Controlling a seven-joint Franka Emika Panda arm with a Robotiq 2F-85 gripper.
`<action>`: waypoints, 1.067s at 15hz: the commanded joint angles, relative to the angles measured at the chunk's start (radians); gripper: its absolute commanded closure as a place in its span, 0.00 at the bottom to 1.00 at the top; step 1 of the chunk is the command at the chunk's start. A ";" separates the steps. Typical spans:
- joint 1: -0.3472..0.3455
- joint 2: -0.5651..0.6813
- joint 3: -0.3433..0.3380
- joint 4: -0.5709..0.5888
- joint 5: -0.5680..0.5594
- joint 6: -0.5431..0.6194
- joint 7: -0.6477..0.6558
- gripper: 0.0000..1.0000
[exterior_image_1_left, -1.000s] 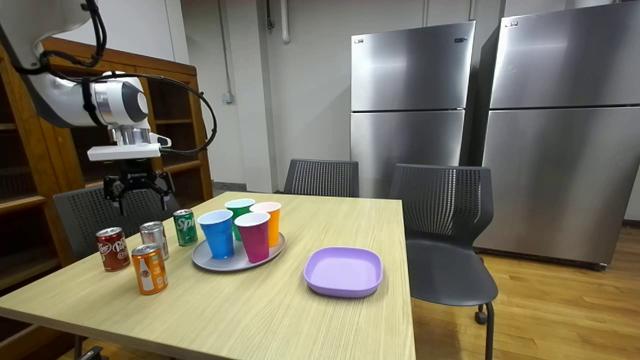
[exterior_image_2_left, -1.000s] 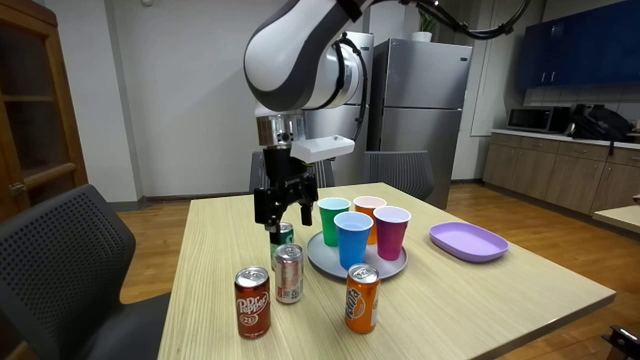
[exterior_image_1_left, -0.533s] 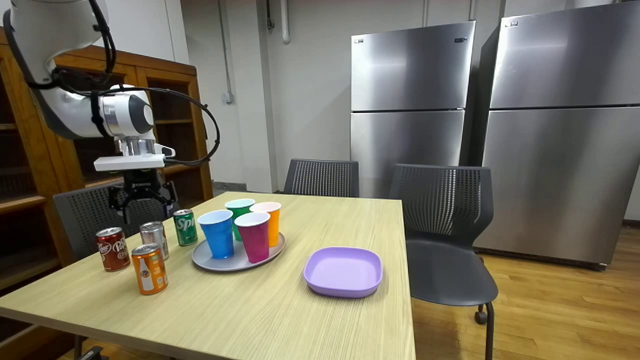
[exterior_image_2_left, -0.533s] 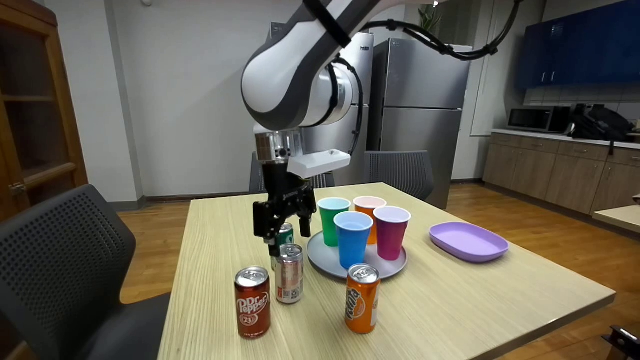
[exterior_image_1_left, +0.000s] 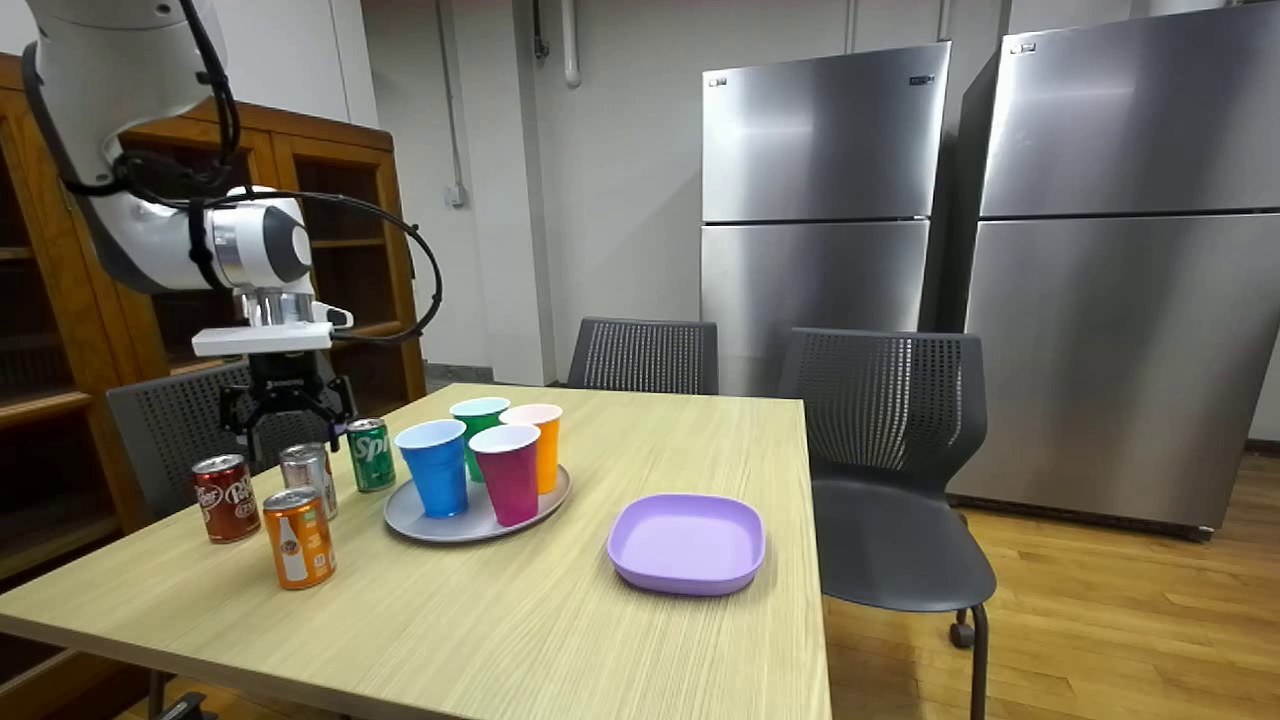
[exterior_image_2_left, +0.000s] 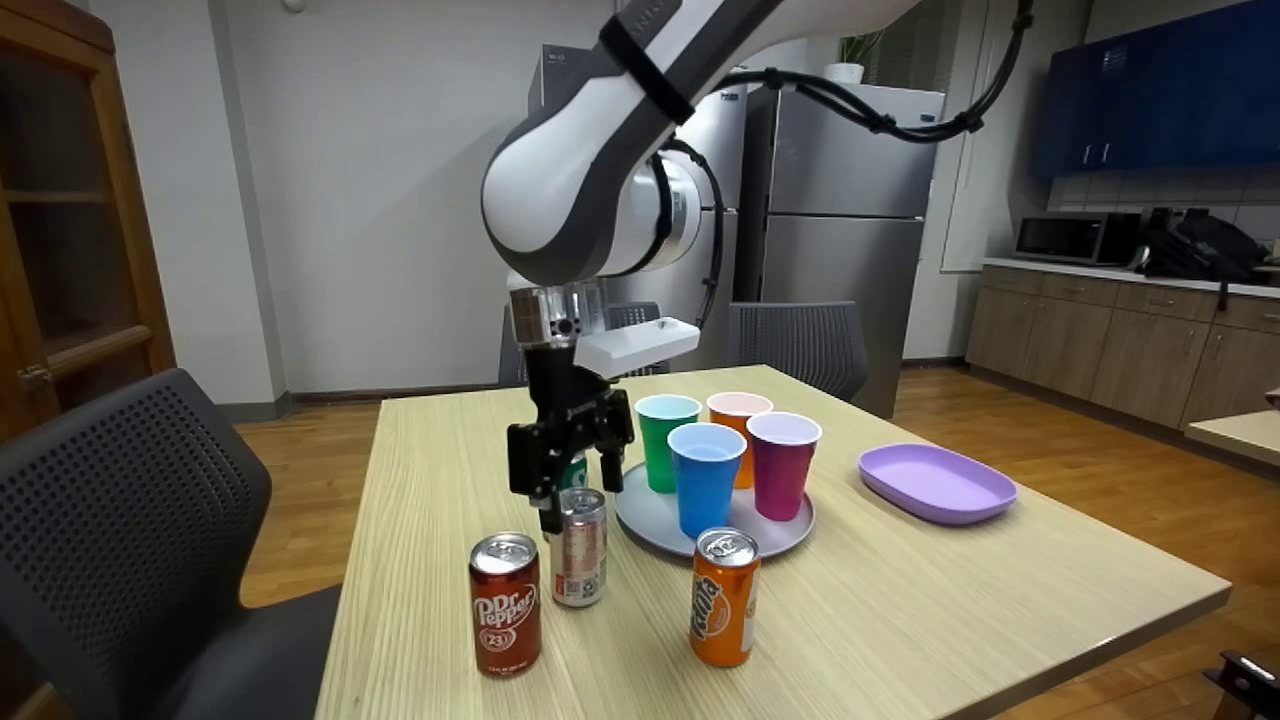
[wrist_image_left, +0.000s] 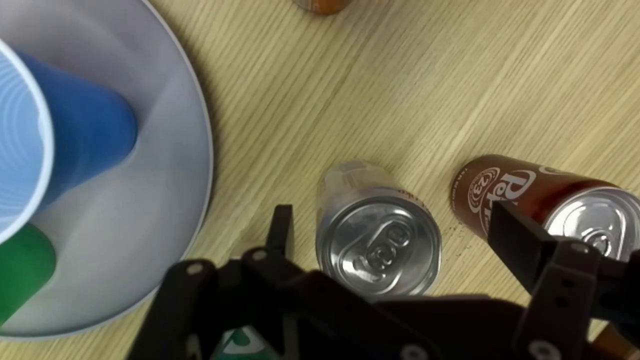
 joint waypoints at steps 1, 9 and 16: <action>0.009 0.012 -0.005 0.024 -0.003 -0.032 0.025 0.00; 0.009 0.024 -0.006 0.027 -0.005 -0.027 0.022 0.25; 0.009 0.010 -0.006 0.016 -0.007 -0.030 0.021 0.72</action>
